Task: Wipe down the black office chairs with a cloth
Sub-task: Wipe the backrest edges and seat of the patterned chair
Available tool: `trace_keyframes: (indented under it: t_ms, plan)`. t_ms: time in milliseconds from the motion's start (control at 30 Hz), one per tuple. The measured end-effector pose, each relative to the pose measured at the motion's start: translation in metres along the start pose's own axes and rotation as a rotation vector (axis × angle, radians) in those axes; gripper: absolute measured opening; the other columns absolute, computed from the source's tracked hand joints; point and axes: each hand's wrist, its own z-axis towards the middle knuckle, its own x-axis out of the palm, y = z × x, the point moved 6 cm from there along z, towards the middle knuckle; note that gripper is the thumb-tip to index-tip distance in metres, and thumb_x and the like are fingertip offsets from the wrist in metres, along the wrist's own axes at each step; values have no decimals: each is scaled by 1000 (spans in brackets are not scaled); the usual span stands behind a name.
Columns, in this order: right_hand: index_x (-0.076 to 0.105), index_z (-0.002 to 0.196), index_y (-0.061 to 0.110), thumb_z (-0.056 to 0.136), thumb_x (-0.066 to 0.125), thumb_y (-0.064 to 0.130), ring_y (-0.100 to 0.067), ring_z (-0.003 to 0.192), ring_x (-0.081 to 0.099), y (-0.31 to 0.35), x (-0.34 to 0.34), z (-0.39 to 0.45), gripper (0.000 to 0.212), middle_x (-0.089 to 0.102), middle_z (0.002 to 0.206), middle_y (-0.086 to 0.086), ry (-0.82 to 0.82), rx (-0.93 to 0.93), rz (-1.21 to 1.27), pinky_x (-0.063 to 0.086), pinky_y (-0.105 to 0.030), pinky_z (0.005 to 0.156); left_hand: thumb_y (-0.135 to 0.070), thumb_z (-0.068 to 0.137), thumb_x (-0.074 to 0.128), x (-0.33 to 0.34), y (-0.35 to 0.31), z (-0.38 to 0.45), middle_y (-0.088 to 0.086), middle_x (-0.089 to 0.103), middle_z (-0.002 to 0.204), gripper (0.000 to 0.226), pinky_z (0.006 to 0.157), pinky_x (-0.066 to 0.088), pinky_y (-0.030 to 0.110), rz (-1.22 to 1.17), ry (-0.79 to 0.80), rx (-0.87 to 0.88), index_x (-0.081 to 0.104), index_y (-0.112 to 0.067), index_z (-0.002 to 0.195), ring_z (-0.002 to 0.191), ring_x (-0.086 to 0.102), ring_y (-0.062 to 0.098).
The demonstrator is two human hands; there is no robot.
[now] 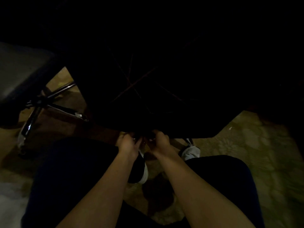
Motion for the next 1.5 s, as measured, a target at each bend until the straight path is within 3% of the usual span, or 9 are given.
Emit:
trace_keyframes:
  t_ms: [167,267,467,700,900,1000,1133,1267,1500]
  plan:
    - [57,114,3,94,53,8,-28,83,66,-1,5,-3,21,65,96,-15,-15,23,-3,54,-35,59,2,100,43,-3,-11,0,17,59,123,35,64,56,29,4,10,-9,50,-3,133,104,60,25]
    - [55,121,0,93,52,5,-26,80,63,13,-13,-3,28,62,97,-15,-38,-67,25,54,-33,60,-1,101,43,14,5,-11,11,61,112,35,69,53,30,1,48,-6,47,-6,135,95,60,22]
    - [53,121,1,99,45,8,-23,74,59,75,-92,-12,25,60,95,-15,-173,-164,65,55,-27,53,-1,99,49,80,71,-53,17,53,132,35,97,47,35,108,153,-148,47,-2,134,105,54,26]
    - [50,126,-1,100,43,10,-26,77,62,115,-135,-17,29,60,96,-15,-274,-158,97,56,-30,57,5,96,52,123,100,-75,23,52,135,38,91,49,29,32,105,-281,50,2,134,116,56,31]
    - [49,127,3,101,43,8,-22,80,62,89,-83,-25,28,61,97,-10,-182,-212,96,55,-25,54,1,97,50,91,63,-55,20,54,134,38,94,49,28,60,113,-145,48,4,135,116,56,27]
    - [47,132,0,98,47,5,-25,83,61,60,-44,-27,35,59,98,-12,-166,-172,99,58,-33,66,-2,100,46,58,28,-37,19,57,130,38,79,53,27,43,88,-66,44,0,138,117,58,29]
    - [49,133,0,95,50,3,-22,79,60,38,5,-33,38,60,100,-12,-151,-122,147,53,-28,54,4,94,50,22,-17,-12,20,62,113,35,67,57,35,5,56,-90,52,3,129,99,63,32]
    - [44,136,2,98,47,7,-34,111,58,17,57,-32,38,53,131,-10,-165,-31,140,52,-31,56,0,90,59,1,-59,5,11,68,99,21,64,54,30,73,61,-72,65,-2,110,81,65,22]
    - [47,137,5,100,47,13,-31,106,53,-21,149,-32,38,54,118,-17,-76,97,233,49,-35,86,-6,94,55,-37,-131,59,7,58,79,7,44,45,18,111,11,9,59,-3,99,54,51,12]
